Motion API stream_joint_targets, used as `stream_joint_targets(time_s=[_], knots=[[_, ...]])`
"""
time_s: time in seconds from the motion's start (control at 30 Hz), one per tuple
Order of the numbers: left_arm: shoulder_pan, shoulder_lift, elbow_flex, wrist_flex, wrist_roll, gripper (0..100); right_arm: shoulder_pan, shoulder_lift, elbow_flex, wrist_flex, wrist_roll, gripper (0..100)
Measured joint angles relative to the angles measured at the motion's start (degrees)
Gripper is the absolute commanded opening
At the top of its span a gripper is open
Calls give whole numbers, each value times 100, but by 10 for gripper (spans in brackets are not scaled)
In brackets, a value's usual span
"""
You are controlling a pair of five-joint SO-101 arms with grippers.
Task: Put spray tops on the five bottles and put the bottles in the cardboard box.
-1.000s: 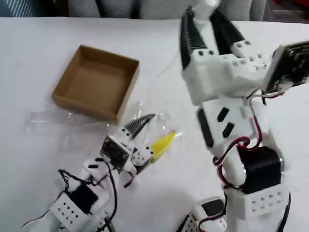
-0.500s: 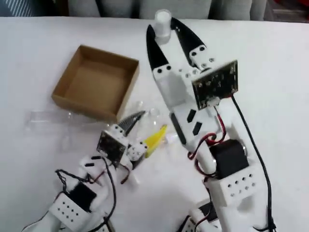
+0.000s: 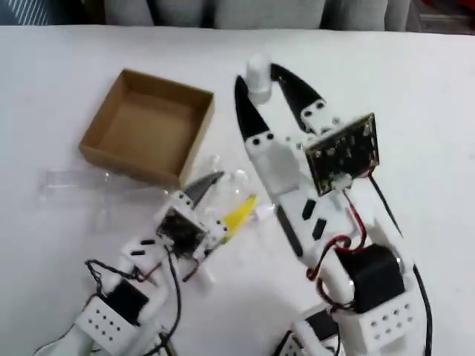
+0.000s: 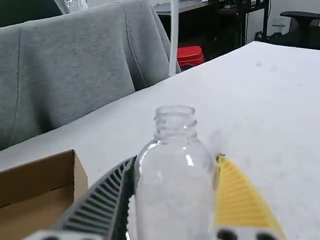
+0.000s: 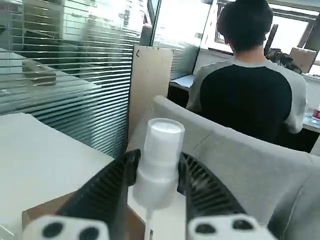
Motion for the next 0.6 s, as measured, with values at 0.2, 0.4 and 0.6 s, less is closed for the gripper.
stream_joint_targets(time_s=[0.2, 0.4, 0.6], knots=[[0, 0, 0, 18, 0, 23, -123, -141, 44, 53, -448, 16], [0, 0, 0, 18, 0, 23, -158, -132, 325, 53, -448, 16], [0, 0, 0, 18, 0, 23, -158, -132, 431, 53, -448, 16]])
